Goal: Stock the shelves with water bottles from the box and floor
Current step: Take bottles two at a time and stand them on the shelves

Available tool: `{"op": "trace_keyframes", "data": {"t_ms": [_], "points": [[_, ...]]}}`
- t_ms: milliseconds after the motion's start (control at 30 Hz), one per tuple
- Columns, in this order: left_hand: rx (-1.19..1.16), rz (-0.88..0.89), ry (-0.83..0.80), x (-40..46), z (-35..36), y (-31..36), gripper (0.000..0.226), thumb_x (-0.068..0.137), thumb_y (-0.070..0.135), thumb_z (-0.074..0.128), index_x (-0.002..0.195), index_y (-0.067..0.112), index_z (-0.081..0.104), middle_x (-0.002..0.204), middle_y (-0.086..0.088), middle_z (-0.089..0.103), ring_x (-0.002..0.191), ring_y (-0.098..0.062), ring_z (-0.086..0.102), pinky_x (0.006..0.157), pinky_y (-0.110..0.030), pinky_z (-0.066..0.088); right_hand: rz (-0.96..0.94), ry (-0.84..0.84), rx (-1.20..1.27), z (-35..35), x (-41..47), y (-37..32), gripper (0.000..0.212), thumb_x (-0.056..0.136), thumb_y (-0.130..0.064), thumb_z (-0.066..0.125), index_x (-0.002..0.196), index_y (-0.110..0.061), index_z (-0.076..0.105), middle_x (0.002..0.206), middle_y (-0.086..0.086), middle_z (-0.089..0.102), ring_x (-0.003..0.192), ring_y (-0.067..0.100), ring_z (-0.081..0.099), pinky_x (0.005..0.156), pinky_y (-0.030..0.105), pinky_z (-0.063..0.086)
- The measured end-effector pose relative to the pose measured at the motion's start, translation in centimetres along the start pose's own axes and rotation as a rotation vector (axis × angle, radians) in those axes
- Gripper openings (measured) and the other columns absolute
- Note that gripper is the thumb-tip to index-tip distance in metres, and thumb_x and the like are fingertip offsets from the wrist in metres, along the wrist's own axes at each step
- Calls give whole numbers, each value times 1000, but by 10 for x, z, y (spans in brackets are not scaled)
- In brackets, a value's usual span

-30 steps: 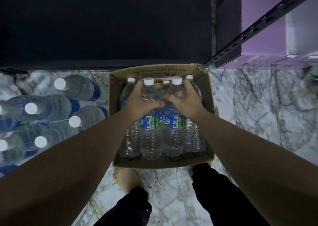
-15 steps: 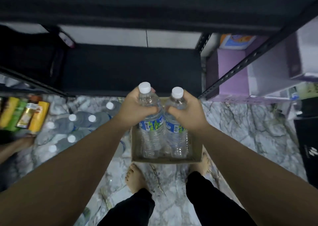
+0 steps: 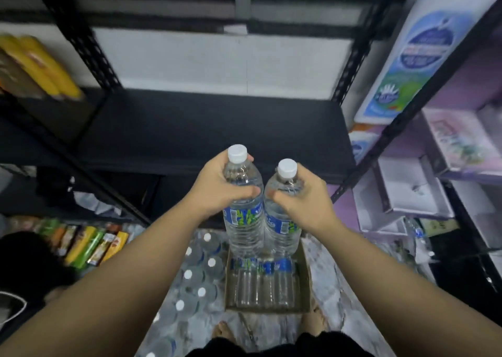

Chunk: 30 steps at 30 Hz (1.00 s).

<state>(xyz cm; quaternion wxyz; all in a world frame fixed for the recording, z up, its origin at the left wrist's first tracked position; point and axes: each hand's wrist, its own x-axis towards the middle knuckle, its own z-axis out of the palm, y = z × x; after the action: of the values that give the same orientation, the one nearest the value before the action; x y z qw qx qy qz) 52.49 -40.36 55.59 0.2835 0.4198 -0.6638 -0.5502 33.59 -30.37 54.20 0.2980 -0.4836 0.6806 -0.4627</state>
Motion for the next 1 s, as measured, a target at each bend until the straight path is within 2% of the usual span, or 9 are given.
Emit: {"op": "trace_keyframes", "data": {"t_ms": [167,300,467,600,733,867,1000], "points": [[16,133,2,-7,-30,87,58,57,23,94,108,34,70,106,-1,78,100,-22,76,93,-50,61,-102,25,35,-30,5,-84,23,77,-15,84,89,-24,66,84,-7,73,79,13,69,74,28,55],[-9,220,20,-4,-50,147,57,59,11,91,111,24,70,107,-3,79,100,-23,77,93,-45,61,-207,46,55,-53,16,-147,23,78,-12,84,91,-23,69,85,-8,75,81,10,71,73,20,55],[-41,315,43,2,-67,218,58,57,11,91,109,23,70,107,-8,78,97,-26,77,87,-41,62,-359,87,40,-78,32,-212,23,79,-14,82,95,-24,70,92,-10,77,88,9,72,80,25,57],[-60,400,57,10,-77,265,55,57,10,90,107,23,71,105,-14,77,99,-38,74,87,-50,63,-432,120,43,-98,47,-254,22,79,-9,82,95,-18,69,89,-7,75,82,7,70,74,15,52],[-40,438,78,19,-78,282,52,60,9,87,108,23,71,103,-11,78,97,-33,76,88,-49,63,-477,142,15,-108,58,-269,21,79,-11,82,93,-18,68,87,-8,73,78,4,66,70,11,47],[-46,441,102,32,-74,273,52,60,9,88,108,21,71,100,-11,77,96,-33,75,85,-47,64,-468,163,17,-104,67,-260,22,78,-10,81,93,-19,67,85,-5,73,77,9,66,70,16,49],[-47,408,107,47,-69,255,51,65,1,91,109,20,70,99,-8,77,91,-23,76,79,-37,63,-447,143,34,-98,80,-245,23,78,-5,79,93,-18,67,82,-5,73,69,0,62,66,13,49]]}}
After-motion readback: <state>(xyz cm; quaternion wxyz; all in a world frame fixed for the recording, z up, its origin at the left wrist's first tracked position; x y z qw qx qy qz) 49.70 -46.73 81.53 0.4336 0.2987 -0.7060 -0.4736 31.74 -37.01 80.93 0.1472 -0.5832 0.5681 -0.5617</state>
